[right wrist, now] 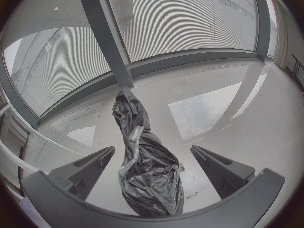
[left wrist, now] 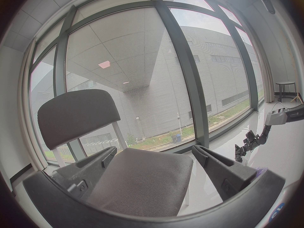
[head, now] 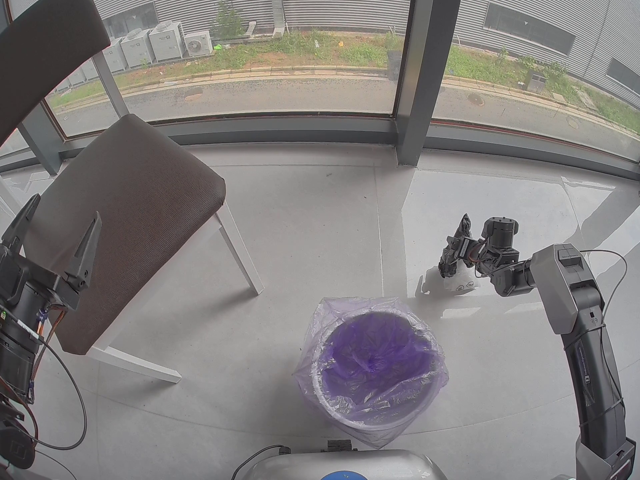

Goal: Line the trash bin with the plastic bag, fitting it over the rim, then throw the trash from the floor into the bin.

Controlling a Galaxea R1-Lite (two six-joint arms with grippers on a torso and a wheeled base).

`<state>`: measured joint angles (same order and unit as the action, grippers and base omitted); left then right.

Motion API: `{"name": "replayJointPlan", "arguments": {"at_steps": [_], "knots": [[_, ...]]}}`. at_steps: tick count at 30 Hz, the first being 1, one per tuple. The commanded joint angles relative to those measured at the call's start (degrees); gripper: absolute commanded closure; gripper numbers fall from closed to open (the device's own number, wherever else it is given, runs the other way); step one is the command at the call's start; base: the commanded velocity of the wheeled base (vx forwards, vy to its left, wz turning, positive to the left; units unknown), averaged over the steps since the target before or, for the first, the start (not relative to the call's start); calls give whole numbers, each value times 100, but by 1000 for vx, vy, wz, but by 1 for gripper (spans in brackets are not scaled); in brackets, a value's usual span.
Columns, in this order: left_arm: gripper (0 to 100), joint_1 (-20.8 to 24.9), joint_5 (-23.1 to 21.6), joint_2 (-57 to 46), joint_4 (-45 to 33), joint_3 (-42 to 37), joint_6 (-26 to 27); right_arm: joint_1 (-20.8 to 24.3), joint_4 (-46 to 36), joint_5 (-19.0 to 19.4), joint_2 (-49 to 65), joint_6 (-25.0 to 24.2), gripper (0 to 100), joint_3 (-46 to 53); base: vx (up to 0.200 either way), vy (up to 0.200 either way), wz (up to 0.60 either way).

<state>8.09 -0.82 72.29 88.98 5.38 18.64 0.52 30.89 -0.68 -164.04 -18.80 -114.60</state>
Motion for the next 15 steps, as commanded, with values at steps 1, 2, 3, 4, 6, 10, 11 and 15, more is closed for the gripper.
{"name": "replayJointPlan", "arguments": {"at_steps": [1, 2, 3, 4, 6, 10, 11, 15], "knots": [[0, -1, -41, -13, 102, -37, -1, 0, 5, -2, -23, -1, 0, 1, 0, 0, 0], [0, -1, -68, -13, 102, -37, 17, 0, 5, -2, -23, -10, 0, 1, 0, 0, 0], [0, -1, -120, -22, 102, -45, 17, 0, 13, -2, -23, -10, 0, 1, 0, 0, 0], [0, -1, -147, -22, 102, -45, 17, 0, 5, -2, -23, -10, 100, 1, 0, 0, 0], [0, -1, -191, -22, 102, -45, 17, 0, 5, -2, -23, -1, 100, 1, 0, 0, 0], [0, -1, -200, -13, 102, -45, 17, 0, 5, -2, -23, -10, 100, 1, 0, 0, 0], [0, 8, -200, -13, 102, -72, -1, 0, -13, -2, -6, -10, 100, 1, 0, 0, 0], [0, 8, -235, -13, 102, -125, 17, 0, -13, 7, 82, -19, 100, 26, 0, 0, 0]]}}
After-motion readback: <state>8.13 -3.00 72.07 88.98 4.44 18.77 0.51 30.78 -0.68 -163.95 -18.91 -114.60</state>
